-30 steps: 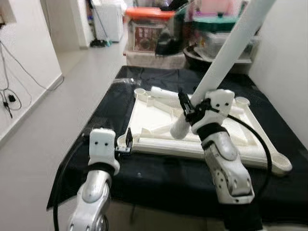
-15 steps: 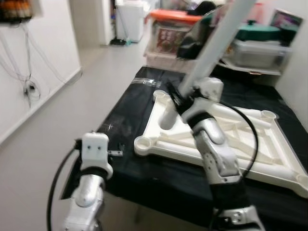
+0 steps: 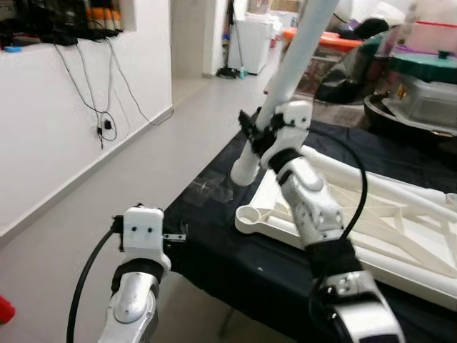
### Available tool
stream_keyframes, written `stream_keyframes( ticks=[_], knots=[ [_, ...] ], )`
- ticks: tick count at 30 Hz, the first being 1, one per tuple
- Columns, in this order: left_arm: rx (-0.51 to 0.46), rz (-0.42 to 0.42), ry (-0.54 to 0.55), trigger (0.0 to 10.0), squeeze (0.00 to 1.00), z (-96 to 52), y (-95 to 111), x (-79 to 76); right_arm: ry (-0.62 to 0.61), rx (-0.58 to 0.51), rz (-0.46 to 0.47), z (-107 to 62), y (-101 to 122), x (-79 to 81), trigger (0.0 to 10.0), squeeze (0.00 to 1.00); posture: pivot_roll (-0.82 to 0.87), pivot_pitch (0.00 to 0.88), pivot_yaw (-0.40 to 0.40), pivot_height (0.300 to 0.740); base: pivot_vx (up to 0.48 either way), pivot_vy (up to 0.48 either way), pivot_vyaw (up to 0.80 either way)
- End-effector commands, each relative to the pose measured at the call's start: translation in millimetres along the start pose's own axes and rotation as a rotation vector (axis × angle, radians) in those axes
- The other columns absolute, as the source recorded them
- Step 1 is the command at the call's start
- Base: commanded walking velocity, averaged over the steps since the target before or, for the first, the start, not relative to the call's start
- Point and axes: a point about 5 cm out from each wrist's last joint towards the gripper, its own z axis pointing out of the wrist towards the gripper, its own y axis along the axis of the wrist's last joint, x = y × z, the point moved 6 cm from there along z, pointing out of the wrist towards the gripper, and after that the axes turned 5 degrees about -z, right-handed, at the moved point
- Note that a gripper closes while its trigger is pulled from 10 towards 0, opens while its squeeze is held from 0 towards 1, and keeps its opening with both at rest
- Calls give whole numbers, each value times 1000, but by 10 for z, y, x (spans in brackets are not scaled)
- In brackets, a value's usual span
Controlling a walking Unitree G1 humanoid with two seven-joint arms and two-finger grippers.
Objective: Building children table
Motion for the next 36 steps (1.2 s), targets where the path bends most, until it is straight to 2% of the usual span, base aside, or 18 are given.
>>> stream_keyframes(
  ticks=[1, 3, 4, 7, 8, 13, 15, 16, 17, 18, 21, 26, 30, 36],
  knots=[
    [15, -24, -17, 10000, 0, -33, 6, -57, -7, -18, 8, 63, 39, -59, 10000, 0, 74, 102, -123, 740, 0, 0, 0],
    [15, -24, -17, 10000, 0, -33, 6, -57, -7, -18, 8, 63, 39, -59, 10000, 0, 74, 102, -123, 740, 0, 0, 0],
    [21, -27, -31, 10000, 0, -64, 20, -80, -1, -20, 20, 127, 73, -93, 10000, 0, 70, 135, -126, 740, 0, 0, 0],
    [30, -25, -43, 10000, 0, -92, 23, -104, 72, 4, 47, 180, 62, -50, 10000, 0, 71, 154, -125, 740, 0, 0, 0],
    [38, -25, -51, 10000, 0, -113, 24, -109, 163, 22, 101, 205, 66, -4, 10000, 0, 75, 173, -127, 740, 0, 0, 0],
    [50, -22, -50, 10000, 0, -142, 15, -90, 259, 44, 164, 208, 83, 1, 10000, 0, 79, 182, -124, 740, 0, 0, 0],
    [62, -17, -54, 10000, 0, -183, 10, -81, 385, 50, 205, 176, 120, 62, 10000, 0, 82, 193, -121, 740, 0, 0, 0],
    [67, -16, -57, 10000, 0, -198, 8, -83, 457, 47, 204, 147, 135, 121, 10000, 0, 83, 197, -123, 740, 0, 0, 0],
    [67, -16, -57, 10000, 0, -198, 8, -83, 457, 47, 204, 147, 135, 121, 10000, 0, 83, 197, -123, 740, 0, 0, 0],
    [71, -15, -61, 10000, 0, -212, 4, -93, 531, 56, 217, 112, 133, 194, 10000, 0, 85, 204, -124, 740, 0, 0, 0],
    [79, -16, -65, 10000, 0, -233, 4, -112, 596, 67, 230, 91, 122, 258, 10000, 0, 88, 209, -127, 740, 0, 0, 0],
    [98, -17, -65, 10000, 0, -291, -5, -133, 653, 90, 224, 64, 70, 309, 10000, 0, 97, 228, -130, 740, 0, 0, 0],
    [115, -17, -61, 10000, 0, -332, -15, -126, 669, 130, 149, 19, -62, 308, 10000, 0, 97, 235, -130, 740, 0, 0, 0],
    [115, -10, -62, 10000, 0, -333, -2, -128, 693, 148, 106, -19, -114, 300, 10000, 0, 100, 243, -126, 740, 0, 0, 0]
  ],
)
